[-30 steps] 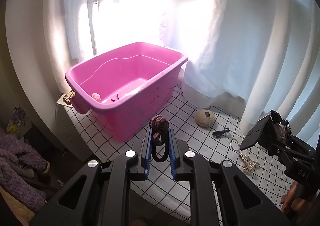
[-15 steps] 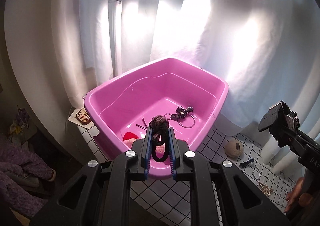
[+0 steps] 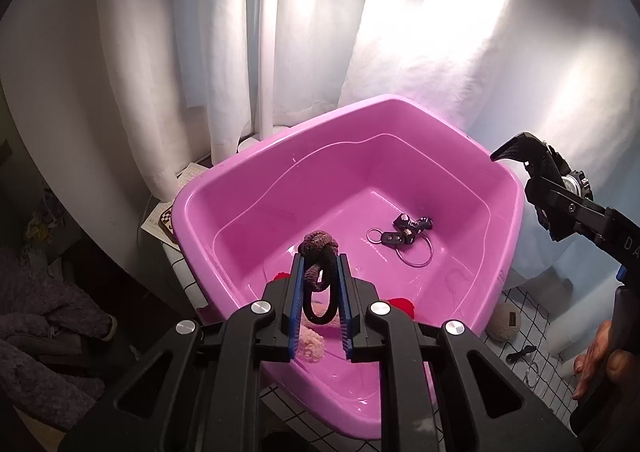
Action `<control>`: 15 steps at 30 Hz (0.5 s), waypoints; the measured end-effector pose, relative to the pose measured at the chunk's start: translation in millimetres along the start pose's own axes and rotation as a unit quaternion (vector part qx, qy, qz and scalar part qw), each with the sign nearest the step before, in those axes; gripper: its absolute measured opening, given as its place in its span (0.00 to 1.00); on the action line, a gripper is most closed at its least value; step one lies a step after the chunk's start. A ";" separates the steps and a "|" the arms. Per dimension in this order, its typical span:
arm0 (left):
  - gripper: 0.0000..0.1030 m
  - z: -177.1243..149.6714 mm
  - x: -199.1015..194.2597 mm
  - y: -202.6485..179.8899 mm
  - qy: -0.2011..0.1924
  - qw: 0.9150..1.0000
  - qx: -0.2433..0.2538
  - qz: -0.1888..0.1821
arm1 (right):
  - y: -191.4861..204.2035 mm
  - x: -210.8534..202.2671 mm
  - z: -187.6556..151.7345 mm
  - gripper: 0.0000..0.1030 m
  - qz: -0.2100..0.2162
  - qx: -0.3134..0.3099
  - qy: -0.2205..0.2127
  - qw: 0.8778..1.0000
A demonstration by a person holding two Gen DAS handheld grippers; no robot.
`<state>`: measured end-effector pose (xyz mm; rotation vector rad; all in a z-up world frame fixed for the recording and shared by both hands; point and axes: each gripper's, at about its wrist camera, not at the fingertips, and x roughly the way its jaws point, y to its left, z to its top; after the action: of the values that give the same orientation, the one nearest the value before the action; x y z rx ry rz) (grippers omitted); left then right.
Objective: Organize jewelry
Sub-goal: 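Carry the hair tie with left tool while right tool carries the watch to the tub, then open left tool over the tub while right tool releases the watch inside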
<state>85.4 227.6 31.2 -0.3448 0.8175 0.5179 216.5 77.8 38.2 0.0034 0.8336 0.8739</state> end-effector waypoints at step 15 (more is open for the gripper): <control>0.16 24.6 76.6 22.1 0.094 0.995 0.021 -0.031 | 8.5 97.2 17.7 0.60 -0.061 0.002 0.101 0.993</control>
<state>131.5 280.8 -13.5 -0.3838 0.9948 0.4140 256.8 154.9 -9.4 -0.1336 1.0144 0.7650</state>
